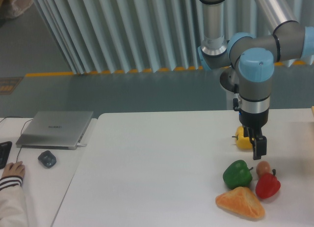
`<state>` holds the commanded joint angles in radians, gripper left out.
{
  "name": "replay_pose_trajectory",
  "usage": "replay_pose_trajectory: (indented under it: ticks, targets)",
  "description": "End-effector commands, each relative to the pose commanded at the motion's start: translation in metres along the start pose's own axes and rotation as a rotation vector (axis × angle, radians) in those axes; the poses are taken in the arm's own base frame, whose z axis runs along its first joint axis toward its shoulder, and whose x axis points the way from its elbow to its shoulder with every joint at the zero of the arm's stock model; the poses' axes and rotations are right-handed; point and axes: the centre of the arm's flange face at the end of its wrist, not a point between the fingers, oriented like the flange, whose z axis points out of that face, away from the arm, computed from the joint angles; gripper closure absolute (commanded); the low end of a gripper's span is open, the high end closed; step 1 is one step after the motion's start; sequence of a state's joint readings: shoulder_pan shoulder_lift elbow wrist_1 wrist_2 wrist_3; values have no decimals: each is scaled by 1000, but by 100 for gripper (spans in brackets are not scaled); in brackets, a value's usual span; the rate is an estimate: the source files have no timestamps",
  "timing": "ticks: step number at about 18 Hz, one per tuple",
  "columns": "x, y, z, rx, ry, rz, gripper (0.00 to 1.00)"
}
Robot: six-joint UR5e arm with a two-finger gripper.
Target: Place the triangular bread in the basket
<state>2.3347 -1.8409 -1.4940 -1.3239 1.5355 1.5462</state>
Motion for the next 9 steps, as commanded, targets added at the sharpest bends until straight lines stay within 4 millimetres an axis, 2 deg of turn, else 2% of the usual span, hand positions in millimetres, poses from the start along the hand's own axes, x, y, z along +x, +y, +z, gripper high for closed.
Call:
replay_pose_trajectory:
  ticks: [1, 9]
  targets:
    - [3, 3, -7, 5, -20, -7, 0]
    - [3, 6, -1, 15, -65, 24, 0]
